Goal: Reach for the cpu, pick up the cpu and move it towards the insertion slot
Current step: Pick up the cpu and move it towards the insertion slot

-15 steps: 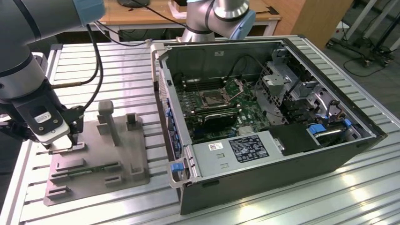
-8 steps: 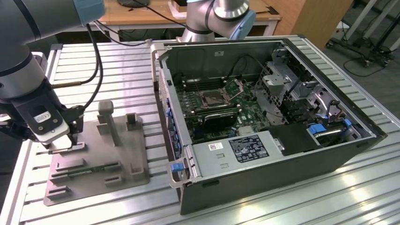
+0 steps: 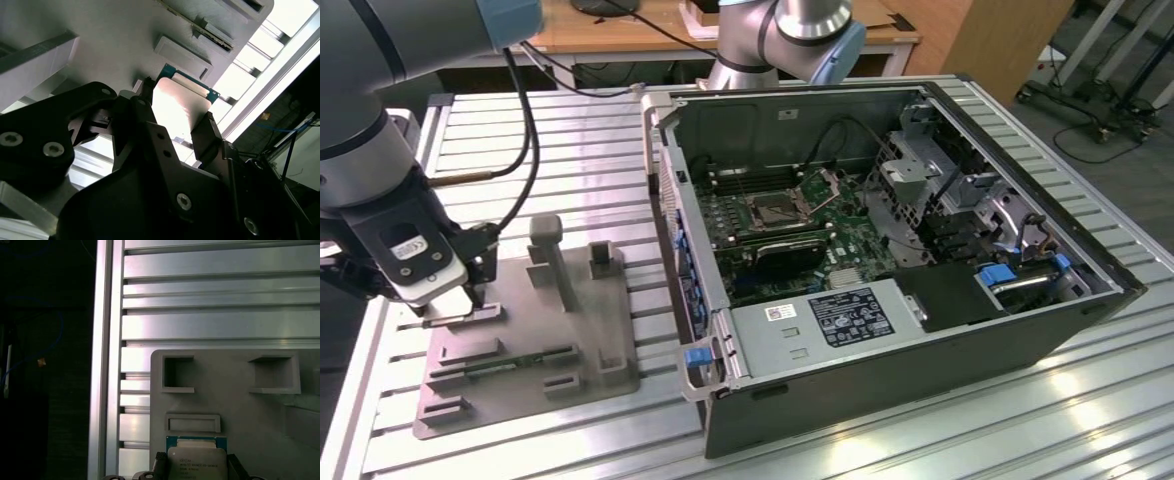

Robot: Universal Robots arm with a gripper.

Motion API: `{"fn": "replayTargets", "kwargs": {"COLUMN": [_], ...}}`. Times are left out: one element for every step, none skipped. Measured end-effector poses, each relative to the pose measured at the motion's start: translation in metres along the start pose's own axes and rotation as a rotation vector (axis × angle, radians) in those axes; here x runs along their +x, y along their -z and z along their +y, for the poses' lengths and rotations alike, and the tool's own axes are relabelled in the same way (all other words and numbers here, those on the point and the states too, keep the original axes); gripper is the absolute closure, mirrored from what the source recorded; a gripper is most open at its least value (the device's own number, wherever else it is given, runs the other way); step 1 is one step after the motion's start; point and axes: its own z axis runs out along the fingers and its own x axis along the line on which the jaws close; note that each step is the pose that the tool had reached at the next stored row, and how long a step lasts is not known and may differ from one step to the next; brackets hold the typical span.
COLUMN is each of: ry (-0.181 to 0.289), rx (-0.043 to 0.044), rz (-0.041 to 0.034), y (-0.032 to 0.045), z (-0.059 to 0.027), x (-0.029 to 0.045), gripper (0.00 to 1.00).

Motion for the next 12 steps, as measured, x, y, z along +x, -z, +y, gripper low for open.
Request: {"fn": "replayTargets", "kwargs": {"ry": [0.0, 0.0, 0.0, 0.0, 0.0, 0.0, 0.0, 0.0, 0.0, 0.0, 0.0, 0.0], "rx": [0.0, -0.0001, -0.0001, -0.0001, 0.0, -0.0001, -0.0001, -0.0001, -0.0001, -0.0001, -0.0001, -0.0001], "rz": [-0.0001, -0.0002, -0.0003, -0.0003, -0.0001, -0.0001, -0.0001, -0.0002, -0.0001, -0.0002, -0.0002, -0.0001], "y": [0.0002, 0.0004, 0.0006, 0.0008, 0.0011, 0.0014, 0.0016, 0.0018, 0.002, 0.0022, 0.0024, 0.0027], "z": [0.0, 0.0, 0.0, 0.0, 0.0, 0.0001, 0.0001, 0.0001, 0.0001, 0.0001, 0.0001, 0.0001], "x": [0.0, 0.0, 0.0, 0.0, 0.0, 0.0, 0.0, 0.0, 0.0, 0.0, 0.0, -0.0001], "gripper": [0.46, 0.46, 0.46, 0.46, 0.46, 0.46, 0.46, 0.46, 0.46, 0.46, 0.46, 0.46]}}
